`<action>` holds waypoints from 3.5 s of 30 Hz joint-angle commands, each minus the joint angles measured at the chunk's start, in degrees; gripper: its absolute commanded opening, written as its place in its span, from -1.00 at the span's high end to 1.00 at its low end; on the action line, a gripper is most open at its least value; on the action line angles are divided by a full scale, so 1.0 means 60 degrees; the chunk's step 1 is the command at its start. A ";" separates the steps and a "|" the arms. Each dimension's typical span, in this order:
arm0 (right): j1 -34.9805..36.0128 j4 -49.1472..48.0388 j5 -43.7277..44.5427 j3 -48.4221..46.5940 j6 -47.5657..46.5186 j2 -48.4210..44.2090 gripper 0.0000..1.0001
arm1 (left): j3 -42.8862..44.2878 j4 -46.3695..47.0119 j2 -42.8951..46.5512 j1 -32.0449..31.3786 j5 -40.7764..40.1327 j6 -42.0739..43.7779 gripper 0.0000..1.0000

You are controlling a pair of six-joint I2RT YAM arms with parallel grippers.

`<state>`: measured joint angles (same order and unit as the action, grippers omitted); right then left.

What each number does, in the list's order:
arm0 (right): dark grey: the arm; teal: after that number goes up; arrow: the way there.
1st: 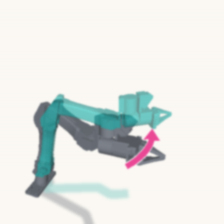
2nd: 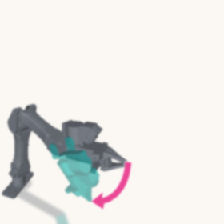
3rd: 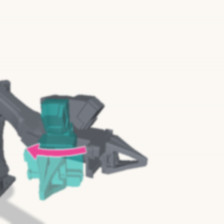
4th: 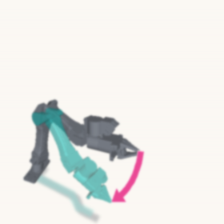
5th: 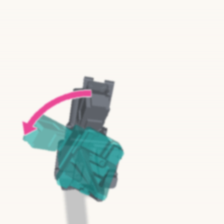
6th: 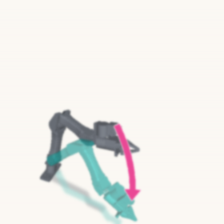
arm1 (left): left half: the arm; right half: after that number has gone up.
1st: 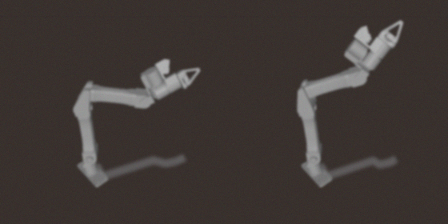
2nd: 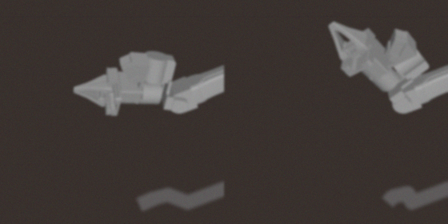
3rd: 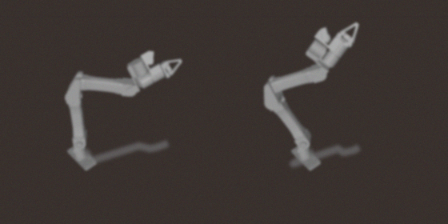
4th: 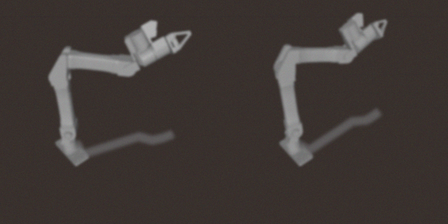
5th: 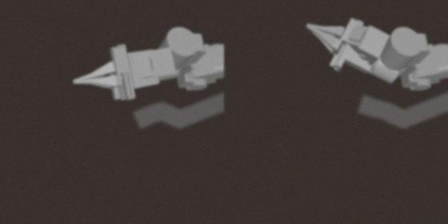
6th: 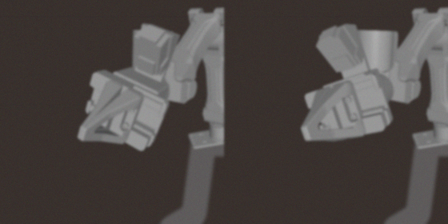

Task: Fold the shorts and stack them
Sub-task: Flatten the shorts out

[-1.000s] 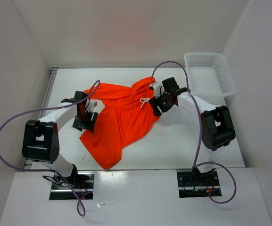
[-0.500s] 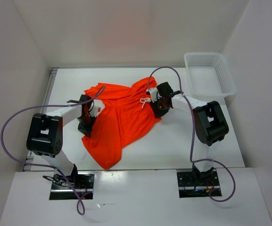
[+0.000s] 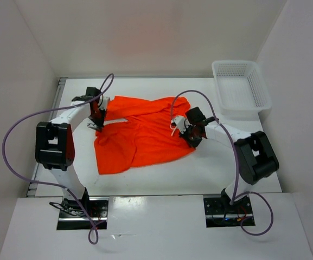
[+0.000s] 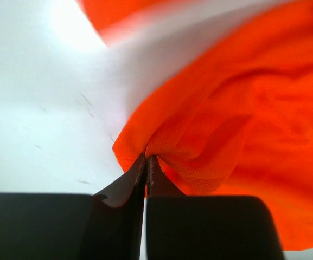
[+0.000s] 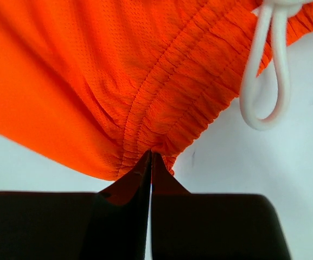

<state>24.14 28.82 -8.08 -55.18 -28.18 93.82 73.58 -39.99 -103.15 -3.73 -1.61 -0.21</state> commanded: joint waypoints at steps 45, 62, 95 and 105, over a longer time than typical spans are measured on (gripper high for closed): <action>0.0078 0.0557 0.0335 0.0773 -0.1249 -0.1340 1.00 | -0.3476 0.0147 0.1140 -0.1327 0.0312 0.0035 0.86; 0.0078 0.4235 -0.0240 0.0554 -0.3154 -0.3067 -0.20 | -0.3812 -0.3236 0.4214 -0.1518 -0.0040 0.0035 0.30; -0.2866 -0.1434 -0.0837 -0.3930 0.3789 0.2409 -0.55 | 0.8786 0.0014 -0.6508 -0.0316 0.3446 0.0035 -0.44; -0.2764 -0.1873 -0.0015 -0.3576 0.3572 0.2806 0.06 | 0.7749 0.0101 -0.6496 -0.0580 0.3403 0.0035 0.64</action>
<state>6.83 20.56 -9.89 -76.79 -5.91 109.78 123.85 -38.63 -142.23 -6.37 17.96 -0.32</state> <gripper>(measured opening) 0.505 0.239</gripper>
